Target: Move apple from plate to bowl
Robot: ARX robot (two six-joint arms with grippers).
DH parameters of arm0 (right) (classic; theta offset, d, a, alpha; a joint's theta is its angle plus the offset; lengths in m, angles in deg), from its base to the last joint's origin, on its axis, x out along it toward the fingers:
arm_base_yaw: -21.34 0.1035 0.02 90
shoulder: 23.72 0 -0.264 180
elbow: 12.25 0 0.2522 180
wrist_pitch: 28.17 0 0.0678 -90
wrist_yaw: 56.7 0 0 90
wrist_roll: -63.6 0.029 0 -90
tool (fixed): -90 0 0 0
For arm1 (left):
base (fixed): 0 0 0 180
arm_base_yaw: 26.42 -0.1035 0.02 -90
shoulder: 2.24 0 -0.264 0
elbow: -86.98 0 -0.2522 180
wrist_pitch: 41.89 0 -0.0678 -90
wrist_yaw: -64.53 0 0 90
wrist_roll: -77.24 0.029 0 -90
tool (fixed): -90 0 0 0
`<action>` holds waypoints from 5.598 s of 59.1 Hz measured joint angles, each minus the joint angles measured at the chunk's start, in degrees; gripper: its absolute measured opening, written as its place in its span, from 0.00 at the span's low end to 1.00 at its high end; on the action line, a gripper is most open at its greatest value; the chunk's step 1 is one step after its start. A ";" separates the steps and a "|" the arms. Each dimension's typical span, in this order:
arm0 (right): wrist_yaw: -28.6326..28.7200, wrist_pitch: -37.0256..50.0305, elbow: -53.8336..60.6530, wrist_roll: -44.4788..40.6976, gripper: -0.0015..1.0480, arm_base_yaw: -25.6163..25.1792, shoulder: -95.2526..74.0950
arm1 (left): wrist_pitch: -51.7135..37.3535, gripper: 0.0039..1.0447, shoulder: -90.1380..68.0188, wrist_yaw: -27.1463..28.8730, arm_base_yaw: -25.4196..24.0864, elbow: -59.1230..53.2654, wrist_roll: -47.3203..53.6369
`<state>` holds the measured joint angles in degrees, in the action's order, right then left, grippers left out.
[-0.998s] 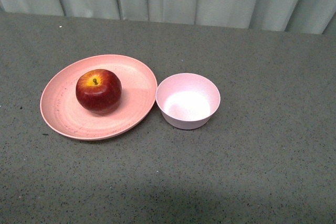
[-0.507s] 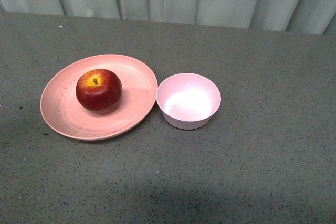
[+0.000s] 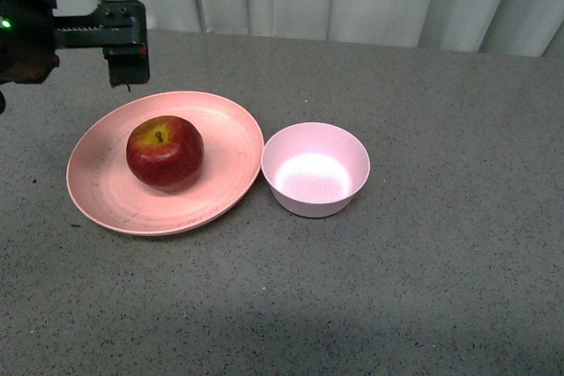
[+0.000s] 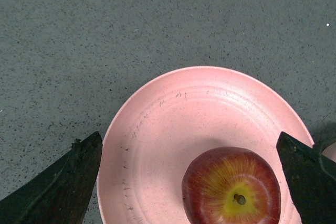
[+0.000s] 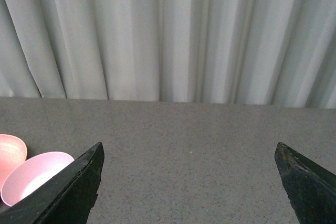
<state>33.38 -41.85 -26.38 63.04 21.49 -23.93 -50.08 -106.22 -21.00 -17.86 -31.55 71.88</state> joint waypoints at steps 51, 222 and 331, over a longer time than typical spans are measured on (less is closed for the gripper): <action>0.00 0.00 0.00 0.00 0.91 0.00 0.00 | 7.58 0.94 -11.17 -5.18 3.37 4.63 -2.80; 0.02 0.02 0.00 0.00 0.91 0.00 0.00 | -17.70 0.88 7.34 18.10 15.39 -13.97 -9.68; 0.00 0.00 0.00 0.00 0.91 0.00 0.00 | 5.07 0.03 87.32 -4.33 -8.41 -46.62 4.94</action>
<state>33.38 -41.85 -26.38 63.04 21.49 -23.93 -45.01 -18.91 -25.33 -26.28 -78.17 76.82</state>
